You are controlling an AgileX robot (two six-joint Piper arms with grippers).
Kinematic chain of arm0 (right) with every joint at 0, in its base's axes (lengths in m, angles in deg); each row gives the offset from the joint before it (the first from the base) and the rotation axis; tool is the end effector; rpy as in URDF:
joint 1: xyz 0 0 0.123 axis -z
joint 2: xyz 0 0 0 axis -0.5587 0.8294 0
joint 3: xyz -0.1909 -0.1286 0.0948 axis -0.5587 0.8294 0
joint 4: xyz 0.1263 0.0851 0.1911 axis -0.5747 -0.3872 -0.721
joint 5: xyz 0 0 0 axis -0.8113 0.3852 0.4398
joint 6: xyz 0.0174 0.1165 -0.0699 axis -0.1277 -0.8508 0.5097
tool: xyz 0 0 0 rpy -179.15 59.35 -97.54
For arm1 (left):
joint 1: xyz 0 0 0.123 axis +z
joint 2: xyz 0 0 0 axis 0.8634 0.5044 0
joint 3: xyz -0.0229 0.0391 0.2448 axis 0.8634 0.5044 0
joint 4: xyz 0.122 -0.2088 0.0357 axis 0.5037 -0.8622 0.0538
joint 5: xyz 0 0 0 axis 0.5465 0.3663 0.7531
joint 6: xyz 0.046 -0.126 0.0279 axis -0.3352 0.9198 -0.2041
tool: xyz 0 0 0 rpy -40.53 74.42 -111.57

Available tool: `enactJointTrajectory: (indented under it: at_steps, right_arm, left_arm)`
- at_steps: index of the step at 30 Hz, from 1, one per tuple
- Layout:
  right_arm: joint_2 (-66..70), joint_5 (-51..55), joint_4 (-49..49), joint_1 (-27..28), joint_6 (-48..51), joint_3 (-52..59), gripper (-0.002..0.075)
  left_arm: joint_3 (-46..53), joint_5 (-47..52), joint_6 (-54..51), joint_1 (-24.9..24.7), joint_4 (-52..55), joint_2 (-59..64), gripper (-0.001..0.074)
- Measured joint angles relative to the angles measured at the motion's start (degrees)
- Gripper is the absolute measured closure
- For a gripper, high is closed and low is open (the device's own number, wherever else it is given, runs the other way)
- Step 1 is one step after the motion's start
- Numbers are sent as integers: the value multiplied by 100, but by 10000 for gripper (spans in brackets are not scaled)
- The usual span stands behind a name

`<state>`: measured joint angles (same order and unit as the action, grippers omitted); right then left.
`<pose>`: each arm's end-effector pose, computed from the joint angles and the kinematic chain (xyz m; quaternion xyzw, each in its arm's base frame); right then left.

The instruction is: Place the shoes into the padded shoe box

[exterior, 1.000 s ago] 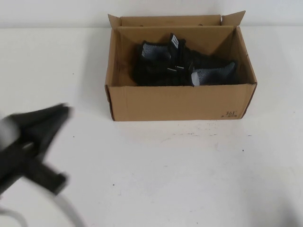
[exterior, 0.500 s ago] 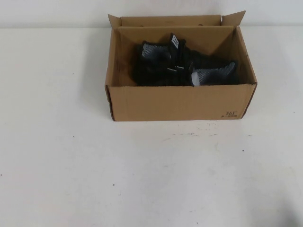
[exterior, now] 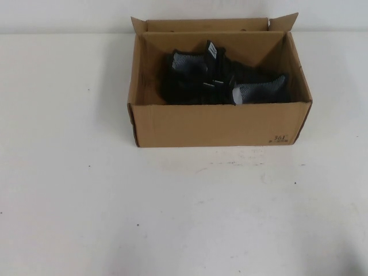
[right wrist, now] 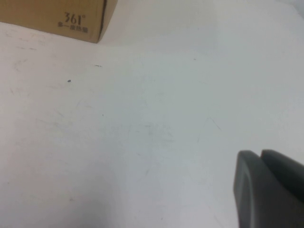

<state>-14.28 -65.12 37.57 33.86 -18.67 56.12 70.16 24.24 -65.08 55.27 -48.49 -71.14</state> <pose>0.1243 0.0020 0.1552 -0.0814 0.8077 -0.0498 0.5818 0.1305 -0.0099 0.1828 0.0608 0.7453 0.0037 0.6640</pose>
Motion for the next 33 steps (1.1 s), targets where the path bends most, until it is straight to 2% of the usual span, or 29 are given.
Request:
enactJointTrajectory:
  at_steps: [6,33]
  right_arm:
    - [0,0,0,0,0,0,734]
    - [0,0,0,0,0,0,734]
  left_arm:
    - [0,944,11,0,61,0,739]
    - [3,1063,20,0,61,0,739]
